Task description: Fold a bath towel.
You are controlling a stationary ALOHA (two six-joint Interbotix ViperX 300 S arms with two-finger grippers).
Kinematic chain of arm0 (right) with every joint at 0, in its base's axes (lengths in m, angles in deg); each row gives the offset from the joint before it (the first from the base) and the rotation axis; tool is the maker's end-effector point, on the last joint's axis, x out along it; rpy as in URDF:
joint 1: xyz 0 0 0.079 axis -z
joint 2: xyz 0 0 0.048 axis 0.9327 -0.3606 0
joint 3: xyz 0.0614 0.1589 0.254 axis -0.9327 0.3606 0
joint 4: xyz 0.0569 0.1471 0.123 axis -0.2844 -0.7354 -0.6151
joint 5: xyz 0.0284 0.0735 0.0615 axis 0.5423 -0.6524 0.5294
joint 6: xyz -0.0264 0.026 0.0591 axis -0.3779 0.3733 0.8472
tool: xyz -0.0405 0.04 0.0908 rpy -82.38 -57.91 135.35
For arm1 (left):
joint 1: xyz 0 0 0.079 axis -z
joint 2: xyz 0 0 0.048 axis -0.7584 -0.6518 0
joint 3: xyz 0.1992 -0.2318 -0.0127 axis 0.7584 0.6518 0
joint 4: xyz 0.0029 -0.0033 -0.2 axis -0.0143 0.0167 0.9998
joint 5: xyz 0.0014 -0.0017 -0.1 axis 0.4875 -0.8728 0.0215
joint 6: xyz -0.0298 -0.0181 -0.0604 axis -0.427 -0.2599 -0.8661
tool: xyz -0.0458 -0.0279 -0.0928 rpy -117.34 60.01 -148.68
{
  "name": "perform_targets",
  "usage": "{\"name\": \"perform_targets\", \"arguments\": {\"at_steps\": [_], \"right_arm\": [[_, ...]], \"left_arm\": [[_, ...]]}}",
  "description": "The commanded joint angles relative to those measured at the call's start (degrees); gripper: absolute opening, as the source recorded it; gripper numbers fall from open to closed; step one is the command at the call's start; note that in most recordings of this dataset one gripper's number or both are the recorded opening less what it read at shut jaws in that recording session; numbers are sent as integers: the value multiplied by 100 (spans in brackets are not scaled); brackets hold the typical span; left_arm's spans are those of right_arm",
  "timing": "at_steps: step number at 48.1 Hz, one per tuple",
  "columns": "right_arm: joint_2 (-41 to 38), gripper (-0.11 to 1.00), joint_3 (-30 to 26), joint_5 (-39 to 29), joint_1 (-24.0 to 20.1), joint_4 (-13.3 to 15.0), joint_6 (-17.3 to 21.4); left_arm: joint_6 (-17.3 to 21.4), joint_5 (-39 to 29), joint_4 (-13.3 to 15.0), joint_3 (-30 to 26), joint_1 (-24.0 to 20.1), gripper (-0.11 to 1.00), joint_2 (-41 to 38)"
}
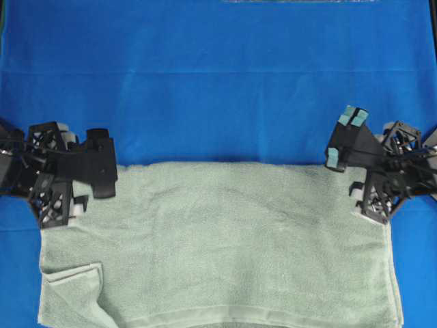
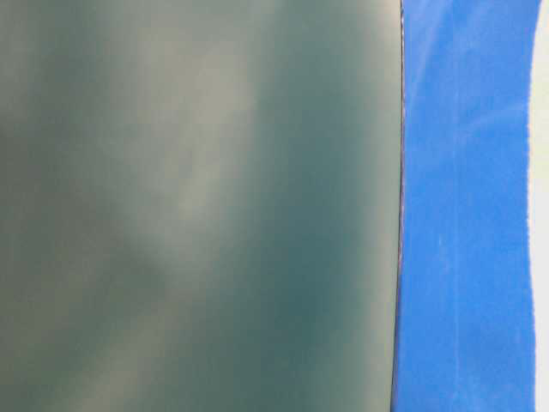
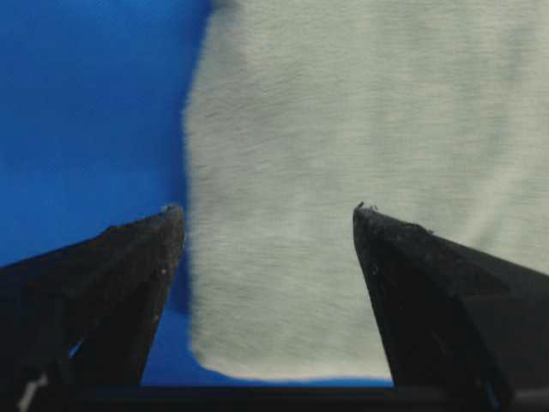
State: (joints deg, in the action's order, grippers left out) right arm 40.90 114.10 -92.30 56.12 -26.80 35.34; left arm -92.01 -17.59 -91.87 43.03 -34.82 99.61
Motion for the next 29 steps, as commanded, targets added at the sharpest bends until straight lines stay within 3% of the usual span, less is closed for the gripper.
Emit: {"name": "perform_targets", "arguments": {"at_steps": [1, 14, 25, 29], "right_arm": [[-158, 60, 211, 439, 202, 62, 0], [-554, 60, 756, 1512, 659, 220, 79], [-563, 59, 756, 1670, 659, 193, 88], [-563, 51, 765, 1679, 668, 176, 88]], "left_arm": [[9, 483, -105, 308, -308, 76, -114], [-26, 2276, -193, 1134, -809, 76, -861], [-26, 2232, -158, 1028, -809, 75, -1037], [0, 2136, -70, 1011, -809, 71, -1037]]}}
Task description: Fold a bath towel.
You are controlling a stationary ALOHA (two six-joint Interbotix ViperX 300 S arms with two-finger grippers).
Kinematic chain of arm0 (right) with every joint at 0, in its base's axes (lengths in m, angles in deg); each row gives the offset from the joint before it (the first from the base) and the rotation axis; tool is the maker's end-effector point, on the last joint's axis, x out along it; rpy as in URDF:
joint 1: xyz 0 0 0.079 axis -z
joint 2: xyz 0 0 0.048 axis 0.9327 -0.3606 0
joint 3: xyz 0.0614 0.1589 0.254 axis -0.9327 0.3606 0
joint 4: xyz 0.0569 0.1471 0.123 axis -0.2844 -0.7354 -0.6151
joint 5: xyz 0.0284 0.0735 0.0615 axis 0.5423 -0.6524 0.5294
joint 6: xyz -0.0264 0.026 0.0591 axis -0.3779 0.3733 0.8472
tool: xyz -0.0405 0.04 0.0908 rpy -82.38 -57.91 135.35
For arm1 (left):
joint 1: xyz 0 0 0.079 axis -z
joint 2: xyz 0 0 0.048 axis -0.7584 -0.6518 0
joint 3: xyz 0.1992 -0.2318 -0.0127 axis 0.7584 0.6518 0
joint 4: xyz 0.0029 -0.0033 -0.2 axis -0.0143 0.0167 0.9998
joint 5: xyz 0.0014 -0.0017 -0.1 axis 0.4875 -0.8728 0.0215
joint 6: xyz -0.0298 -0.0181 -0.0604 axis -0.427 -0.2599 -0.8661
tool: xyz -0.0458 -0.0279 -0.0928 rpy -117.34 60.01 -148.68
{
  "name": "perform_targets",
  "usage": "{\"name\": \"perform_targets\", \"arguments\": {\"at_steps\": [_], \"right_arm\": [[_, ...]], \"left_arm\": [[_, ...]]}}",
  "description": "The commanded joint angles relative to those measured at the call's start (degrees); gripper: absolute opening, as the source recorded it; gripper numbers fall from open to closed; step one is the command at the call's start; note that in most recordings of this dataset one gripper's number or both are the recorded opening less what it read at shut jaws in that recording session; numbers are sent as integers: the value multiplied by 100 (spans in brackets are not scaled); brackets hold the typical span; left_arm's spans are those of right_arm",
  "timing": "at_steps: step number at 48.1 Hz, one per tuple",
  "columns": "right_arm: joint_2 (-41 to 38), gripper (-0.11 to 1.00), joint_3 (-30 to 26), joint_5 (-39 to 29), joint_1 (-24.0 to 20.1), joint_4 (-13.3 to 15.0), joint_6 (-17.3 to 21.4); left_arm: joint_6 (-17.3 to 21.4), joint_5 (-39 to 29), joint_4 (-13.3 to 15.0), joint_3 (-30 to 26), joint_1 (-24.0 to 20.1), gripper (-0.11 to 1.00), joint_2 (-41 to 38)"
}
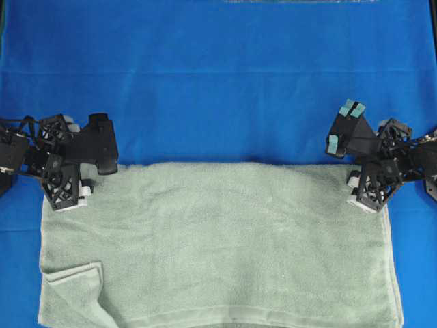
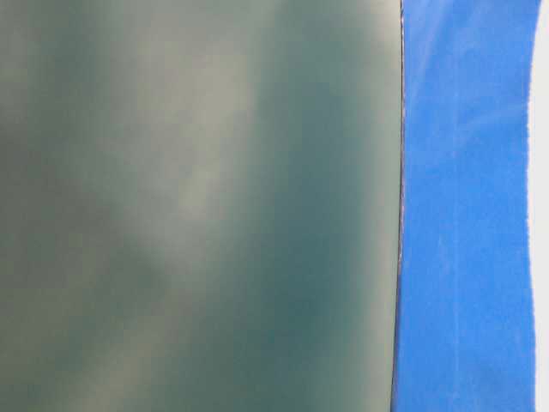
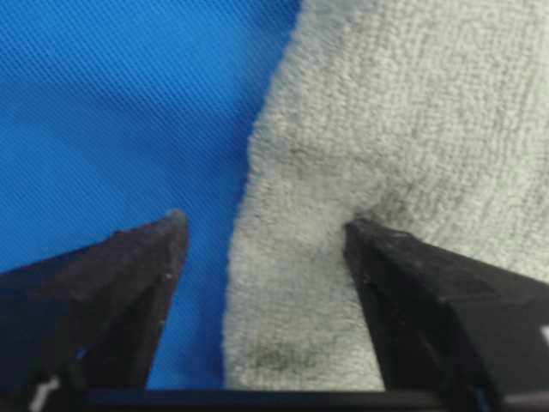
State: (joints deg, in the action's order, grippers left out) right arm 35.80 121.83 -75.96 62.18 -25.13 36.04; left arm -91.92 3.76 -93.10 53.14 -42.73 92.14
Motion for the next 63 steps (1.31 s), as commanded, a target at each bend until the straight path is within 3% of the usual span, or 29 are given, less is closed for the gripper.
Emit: {"name": "perform_targets", "arguments": {"at_steps": [1, 7, 13, 22, 28, 34, 41, 50, 55, 63], "right_arm": [[-53, 46, -9, 44, 62, 9, 18], [-26, 12, -9, 62, 62, -53, 9], [9, 11, -53, 62, 53, -44, 0], [466, 11, -334, -352, 53, -44, -18], [1107, 11, -773, -1169, 0, 18, -70], [1670, 11, -1257, -2057, -97, 272, -79], [2250, 11, -1881, -2883, -308, 782, -88], [2637, 11, -2487, -3199, -387, 1802, -97], [2602, 11, -2637, -3199, -193, 2558, -97], [2329, 11, -2707, -3111, 598, 3278, -149]], "left_arm": [[-9, -26, 88, -9, -18, 69, -299], [9, -246, 220, -62, 70, 36, -272], [35, -457, 220, -123, 176, 11, -167], [35, -1248, 229, -439, 193, 11, 360], [18, -2145, 290, -914, 281, 11, 853], [9, -3067, 290, -1547, 475, 11, 1301], [-79, -4034, 290, -2435, 756, 11, 1749], [-492, -4896, 308, -3437, 888, 11, 1863], [-738, -4992, 308, -3876, 1195, 11, 1767], [-1318, -4430, 308, -4430, 1846, 11, 1310]]}}
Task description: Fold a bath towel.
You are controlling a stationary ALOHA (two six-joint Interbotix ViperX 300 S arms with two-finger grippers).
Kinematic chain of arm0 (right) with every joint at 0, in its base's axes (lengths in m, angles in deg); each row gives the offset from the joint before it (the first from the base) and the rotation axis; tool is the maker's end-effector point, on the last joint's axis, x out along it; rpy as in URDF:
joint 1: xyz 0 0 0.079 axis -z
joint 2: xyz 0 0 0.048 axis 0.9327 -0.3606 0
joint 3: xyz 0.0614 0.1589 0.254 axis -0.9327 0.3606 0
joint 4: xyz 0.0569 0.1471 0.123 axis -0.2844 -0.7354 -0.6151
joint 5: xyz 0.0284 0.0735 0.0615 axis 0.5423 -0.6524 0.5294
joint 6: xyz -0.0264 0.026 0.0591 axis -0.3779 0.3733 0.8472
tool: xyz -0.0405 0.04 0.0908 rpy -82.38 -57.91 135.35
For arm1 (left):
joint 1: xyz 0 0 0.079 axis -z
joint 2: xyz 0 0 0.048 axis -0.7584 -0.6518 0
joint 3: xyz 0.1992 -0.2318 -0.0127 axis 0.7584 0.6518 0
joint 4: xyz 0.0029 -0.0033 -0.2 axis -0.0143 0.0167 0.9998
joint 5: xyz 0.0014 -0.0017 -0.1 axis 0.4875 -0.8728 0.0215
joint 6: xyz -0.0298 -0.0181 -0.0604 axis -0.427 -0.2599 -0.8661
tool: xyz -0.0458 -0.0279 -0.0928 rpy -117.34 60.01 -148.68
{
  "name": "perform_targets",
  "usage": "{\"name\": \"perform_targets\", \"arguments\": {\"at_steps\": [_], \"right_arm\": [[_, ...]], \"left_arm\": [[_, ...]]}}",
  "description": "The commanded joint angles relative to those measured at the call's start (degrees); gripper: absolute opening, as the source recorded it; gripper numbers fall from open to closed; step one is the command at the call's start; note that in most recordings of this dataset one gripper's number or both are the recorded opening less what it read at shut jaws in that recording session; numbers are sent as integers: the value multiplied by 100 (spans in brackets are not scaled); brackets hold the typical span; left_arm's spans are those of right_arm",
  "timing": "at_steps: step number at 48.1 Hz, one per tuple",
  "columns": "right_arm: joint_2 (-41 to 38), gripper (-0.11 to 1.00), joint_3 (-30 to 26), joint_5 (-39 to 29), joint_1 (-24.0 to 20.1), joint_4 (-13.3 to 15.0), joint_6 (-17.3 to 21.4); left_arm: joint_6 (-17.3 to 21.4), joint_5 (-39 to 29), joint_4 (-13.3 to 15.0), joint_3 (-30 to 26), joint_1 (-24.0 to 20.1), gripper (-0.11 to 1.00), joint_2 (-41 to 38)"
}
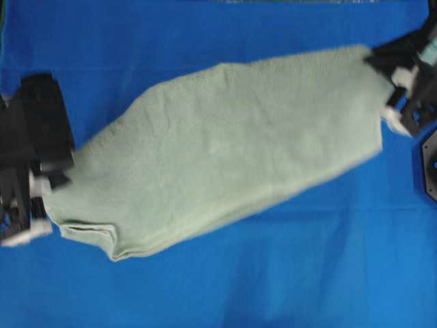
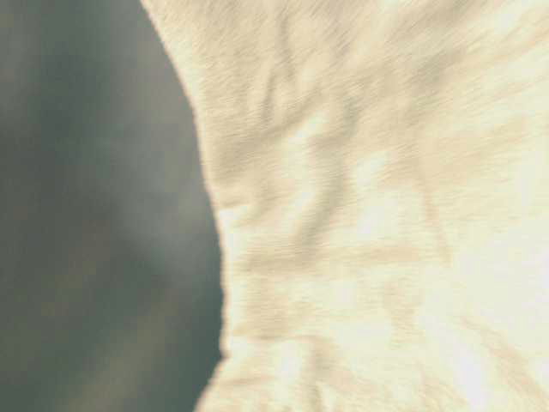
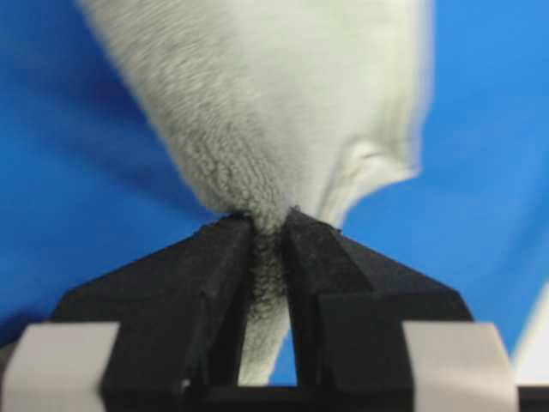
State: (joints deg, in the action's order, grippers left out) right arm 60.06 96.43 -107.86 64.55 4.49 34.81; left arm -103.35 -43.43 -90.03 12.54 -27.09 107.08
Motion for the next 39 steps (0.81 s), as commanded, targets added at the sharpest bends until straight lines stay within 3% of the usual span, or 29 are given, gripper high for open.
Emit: {"name": "perform_targets", "arguments": {"at_steps": [1, 5, 11, 19, 29, 34, 39], "right_arm": [[-141, 11, -185, 141, 492, 378, -44], [-334, 11, -246, 554, 1046, 545, -229], [-598, 11, -387, 1406, 1714, 571, -501], [-905, 11, -589, 2004, 2180, 562, -659], [-633, 11, -501, 1670, 2021, 457, -650], [-132, 11, -369, 1107, 1626, 422, -615], [431, 11, -281, 316, 958, 352, -536]], "left_arm": [[-229, 352, 0, -422, 352, 11, -264], [-334, 492, -9, -712, 598, 11, -598], [-360, 492, -9, -1134, 782, 11, -993], [-308, 466, -44, -1600, 844, 11, -1389], [-369, 475, -97, -1811, 844, 11, -1512], [-369, 483, -105, -2013, 958, 11, -1635], [-325, 483, -132, -2355, 1081, 11, -1837]]}}
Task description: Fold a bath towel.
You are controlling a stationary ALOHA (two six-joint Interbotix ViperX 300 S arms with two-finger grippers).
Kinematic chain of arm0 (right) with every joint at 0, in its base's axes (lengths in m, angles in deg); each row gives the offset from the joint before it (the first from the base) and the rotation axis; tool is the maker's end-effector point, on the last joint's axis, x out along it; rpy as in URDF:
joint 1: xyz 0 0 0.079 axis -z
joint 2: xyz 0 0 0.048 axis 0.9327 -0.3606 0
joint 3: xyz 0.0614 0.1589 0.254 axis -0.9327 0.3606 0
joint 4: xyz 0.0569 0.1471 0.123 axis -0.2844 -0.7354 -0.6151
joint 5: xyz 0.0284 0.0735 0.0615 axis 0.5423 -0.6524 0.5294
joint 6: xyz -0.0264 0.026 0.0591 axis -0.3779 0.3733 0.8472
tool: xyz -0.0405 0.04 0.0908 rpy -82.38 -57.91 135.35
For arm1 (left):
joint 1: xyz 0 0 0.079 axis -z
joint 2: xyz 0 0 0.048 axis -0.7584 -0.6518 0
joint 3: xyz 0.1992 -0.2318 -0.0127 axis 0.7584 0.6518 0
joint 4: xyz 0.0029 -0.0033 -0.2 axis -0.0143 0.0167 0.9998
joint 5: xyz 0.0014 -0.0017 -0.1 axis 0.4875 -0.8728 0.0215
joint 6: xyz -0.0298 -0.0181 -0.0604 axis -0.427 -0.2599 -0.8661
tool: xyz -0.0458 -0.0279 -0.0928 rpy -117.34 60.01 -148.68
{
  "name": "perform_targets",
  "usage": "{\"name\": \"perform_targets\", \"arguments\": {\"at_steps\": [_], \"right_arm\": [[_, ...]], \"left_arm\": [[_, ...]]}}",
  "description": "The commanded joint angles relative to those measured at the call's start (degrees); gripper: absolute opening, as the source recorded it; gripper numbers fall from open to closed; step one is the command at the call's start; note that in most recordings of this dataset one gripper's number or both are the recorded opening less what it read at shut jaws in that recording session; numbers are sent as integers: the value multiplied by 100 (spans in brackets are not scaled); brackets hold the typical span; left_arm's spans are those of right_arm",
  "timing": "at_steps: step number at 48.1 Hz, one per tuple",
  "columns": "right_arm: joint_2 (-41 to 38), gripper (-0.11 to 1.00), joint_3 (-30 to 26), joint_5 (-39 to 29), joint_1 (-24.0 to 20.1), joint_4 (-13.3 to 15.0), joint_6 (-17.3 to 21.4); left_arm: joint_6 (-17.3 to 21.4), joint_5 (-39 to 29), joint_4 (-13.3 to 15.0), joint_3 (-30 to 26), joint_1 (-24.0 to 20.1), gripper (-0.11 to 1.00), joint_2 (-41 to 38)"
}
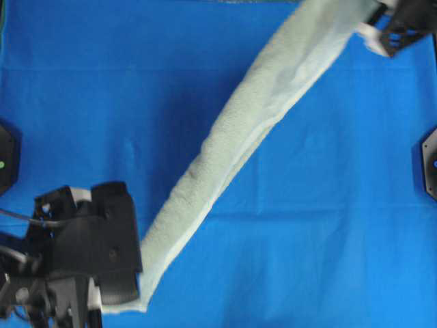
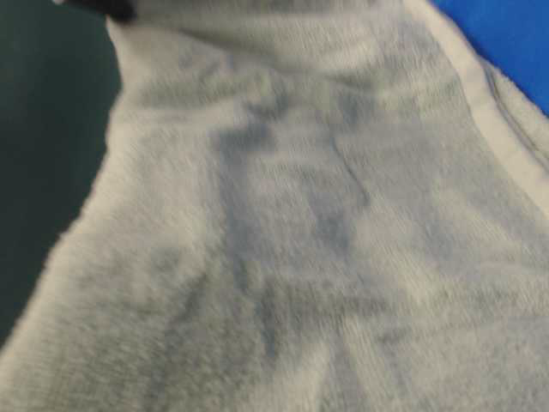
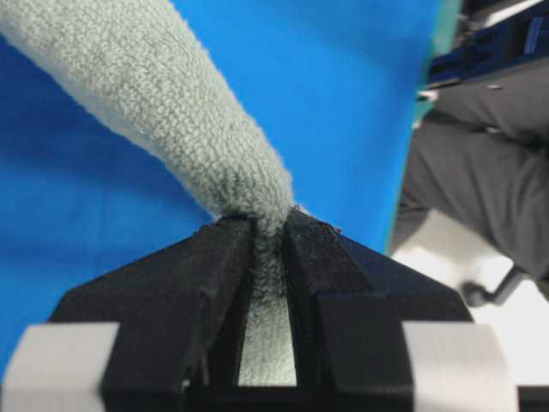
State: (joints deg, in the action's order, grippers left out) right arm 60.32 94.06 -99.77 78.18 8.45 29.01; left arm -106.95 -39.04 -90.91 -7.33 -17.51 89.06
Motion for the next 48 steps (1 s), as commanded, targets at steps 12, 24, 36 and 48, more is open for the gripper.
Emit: {"name": "perform_targets", "arguments": {"at_steps": [12, 24, 36, 48], "right_arm": [[914, 11, -105, -2733, -2276, 62, 932], [149, 11, 53, -2927, -2329, 325, 1213], [-1028, 11, 475, -738, -299, -149, 1134], [-2505, 11, 466, 1986, 1450, -185, 703]], "left_arm": [[167, -9, -149, -1178, 396, 11, -580], [167, -308, -422, -967, 369, 11, -545], [-448, 211, -448, 1037, 53, 11, 272], [-1521, 1151, -439, 3771, -475, 11, 1556]]}}
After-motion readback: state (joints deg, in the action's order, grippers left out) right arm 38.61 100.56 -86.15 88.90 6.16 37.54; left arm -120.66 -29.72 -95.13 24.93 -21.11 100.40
